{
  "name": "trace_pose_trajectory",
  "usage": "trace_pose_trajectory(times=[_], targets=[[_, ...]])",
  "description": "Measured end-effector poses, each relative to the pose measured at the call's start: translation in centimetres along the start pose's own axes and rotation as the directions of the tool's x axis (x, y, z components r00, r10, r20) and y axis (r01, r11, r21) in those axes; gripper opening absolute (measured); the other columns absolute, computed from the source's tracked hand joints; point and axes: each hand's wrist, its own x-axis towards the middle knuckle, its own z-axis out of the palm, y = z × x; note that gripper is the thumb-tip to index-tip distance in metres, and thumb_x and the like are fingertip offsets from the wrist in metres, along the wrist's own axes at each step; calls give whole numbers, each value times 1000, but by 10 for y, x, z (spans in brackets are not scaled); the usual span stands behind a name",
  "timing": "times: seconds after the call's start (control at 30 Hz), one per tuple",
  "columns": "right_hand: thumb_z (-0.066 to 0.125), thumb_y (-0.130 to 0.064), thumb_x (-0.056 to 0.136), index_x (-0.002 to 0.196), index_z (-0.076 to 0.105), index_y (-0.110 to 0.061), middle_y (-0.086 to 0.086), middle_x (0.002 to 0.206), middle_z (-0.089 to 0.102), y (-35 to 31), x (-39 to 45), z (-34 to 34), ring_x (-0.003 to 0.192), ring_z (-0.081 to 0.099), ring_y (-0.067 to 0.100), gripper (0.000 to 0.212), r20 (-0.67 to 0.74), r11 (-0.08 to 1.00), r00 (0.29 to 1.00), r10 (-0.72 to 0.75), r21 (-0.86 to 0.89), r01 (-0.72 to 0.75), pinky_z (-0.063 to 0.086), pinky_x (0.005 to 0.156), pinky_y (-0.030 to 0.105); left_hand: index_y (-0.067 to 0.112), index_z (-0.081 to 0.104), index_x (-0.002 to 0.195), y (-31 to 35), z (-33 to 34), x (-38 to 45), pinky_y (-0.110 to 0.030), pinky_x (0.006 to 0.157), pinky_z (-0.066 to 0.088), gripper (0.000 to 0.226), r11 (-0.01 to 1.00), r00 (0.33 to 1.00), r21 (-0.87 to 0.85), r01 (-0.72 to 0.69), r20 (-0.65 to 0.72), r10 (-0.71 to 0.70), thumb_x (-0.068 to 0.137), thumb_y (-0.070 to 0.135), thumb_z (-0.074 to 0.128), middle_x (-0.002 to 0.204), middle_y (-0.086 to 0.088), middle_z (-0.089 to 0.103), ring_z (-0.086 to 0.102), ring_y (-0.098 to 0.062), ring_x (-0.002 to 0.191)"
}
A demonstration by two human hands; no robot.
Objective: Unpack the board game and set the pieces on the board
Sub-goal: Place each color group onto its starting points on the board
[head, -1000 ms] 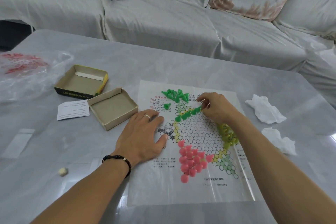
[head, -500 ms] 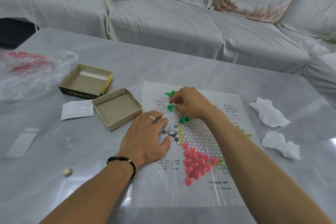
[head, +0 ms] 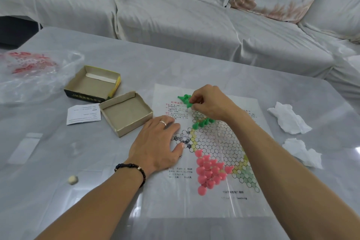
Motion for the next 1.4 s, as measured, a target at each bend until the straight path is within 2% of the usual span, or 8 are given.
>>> trace_pose_trajectory(times=[0.2,0.27,0.43,0.7,0.87,0.97,1.17,1.4], targets=[[54,-1,88,107,73,-11,3,105,72,5,-8,-8,86,67,15,29,61,994,998,5,-112,2,56,75,25,26,51,124,1,-2,0,-32,113,23,48,1000,1000,-6,3,2,-3,84,54,48,137,5,44,33,-15,131],[56,0,86,103,73,-12,1,100,72,4,-9,-6,84,66,13,27,102,991,995,14,-137,0,54,72,22,27,51,124,1,-2,0,-32,113,22,49,1000,1000,-1,3,4,-3,84,54,48,137,5,44,32,-15,132],[63,-2,83,90,74,-10,-5,81,68,1,-7,-4,77,66,11,15,129,988,991,21,-154,-1,59,75,33,27,50,124,0,-1,0,-31,113,21,48,1000,1000,0,6,1,-6,84,54,47,137,6,43,31,-14,132],[65,-4,83,91,74,-10,-6,82,67,4,-9,-1,77,63,9,14,158,984,987,32,-180,-3,56,74,27,27,52,120,0,0,0,-32,112,24,45,1000,1000,-5,9,-12,-9,83,54,48,134,6,46,34,-15,129],[66,-6,84,95,74,-13,-2,91,71,3,-9,2,80,64,9,15,159,988,987,19,-157,6,54,72,23,28,50,124,0,0,1,-30,113,21,48,1000,1000,9,6,-1,-6,84,54,47,137,6,43,32,-15,130],[63,-8,87,103,73,-13,-5,93,68,4,-11,-6,82,63,9,20,122,993,992,12,-120,3,51,70,19,28,49,123,0,-1,1,-30,113,20,47,1000,1000,7,5,3,-5,84,55,46,137,6,43,31,-14,131],[55,-7,90,115,69,-13,1,104,69,22,-5,-13,88,62,14,29,-102,991,991,81,-96,-91,50,80,25,27,49,125,1,-2,1,-30,113,18,48,1000,1000,11,-4,5,4,85,54,46,137,6,42,30,-14,132],[64,-17,84,110,70,-20,-6,94,66,17,9,10,88,62,14,27,-80,989,994,68,-125,-78,54,81,33,26,52,124,2,-3,0,-31,112,20,49,1000,1000,-5,2,-5,-2,84,54,47,137,5,44,32,-15,132]])
